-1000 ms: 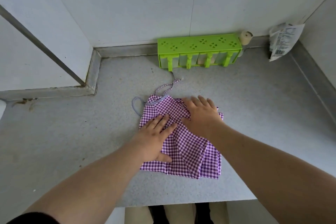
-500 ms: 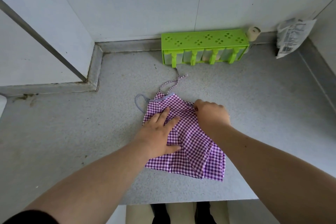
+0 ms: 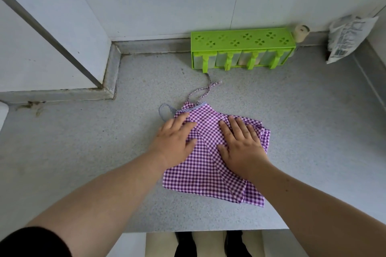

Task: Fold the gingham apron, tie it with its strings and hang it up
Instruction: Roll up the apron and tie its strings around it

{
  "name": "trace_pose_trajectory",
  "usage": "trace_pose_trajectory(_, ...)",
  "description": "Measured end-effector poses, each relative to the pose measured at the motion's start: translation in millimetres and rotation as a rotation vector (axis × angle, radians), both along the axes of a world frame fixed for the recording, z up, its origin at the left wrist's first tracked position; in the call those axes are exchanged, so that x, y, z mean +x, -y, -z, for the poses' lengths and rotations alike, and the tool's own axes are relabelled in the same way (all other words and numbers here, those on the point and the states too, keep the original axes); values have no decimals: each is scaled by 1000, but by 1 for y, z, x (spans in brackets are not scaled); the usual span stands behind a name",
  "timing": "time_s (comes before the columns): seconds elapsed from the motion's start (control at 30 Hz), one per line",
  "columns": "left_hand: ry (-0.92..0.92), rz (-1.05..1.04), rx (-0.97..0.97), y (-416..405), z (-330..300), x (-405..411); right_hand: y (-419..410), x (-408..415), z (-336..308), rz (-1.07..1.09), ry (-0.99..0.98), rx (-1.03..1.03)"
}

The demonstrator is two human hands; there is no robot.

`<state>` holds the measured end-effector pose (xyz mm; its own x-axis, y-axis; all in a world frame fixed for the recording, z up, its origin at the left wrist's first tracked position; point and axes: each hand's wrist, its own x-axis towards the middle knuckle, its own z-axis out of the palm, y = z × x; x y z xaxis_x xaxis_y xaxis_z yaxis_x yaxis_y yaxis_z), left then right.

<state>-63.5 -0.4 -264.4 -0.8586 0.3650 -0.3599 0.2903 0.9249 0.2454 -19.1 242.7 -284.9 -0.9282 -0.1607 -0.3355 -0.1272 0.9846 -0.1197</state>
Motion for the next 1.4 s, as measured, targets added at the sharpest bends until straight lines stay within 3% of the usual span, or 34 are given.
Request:
trace_pose_trajectory(0.13, -51, -232, 50, 28, -1, -34, -11, -5, -1, -72, 0, 12)
trace_pose_trajectory(0.4, 89, -26, -9, 35, -6, -65, -23, -13, -3, -143, 38, 47)
trace_pose_trajectory(0.7, -91, -155, -45, 36, -4, -64, -23, -13, -2, -137, 29, 54)
trace_pose_trajectory(1.07, -27, -527, 210, 76, -19, -79, -22, -12, -2, -138, 16, 68)
trace_pose_trajectory(1.3, 80, -828, 124, 100, -21, -87, -21, -13, -2, -131, 21, 75)
trace_pose_trajectory(1.33, 28, -790, 55, 101, -26, -83, -21, -14, -2, -132, 21, 77)
trace_pose_trajectory(1.4, -171, -453, -60, 94, -35, -68, -20, -14, -2, -137, 21, 82)
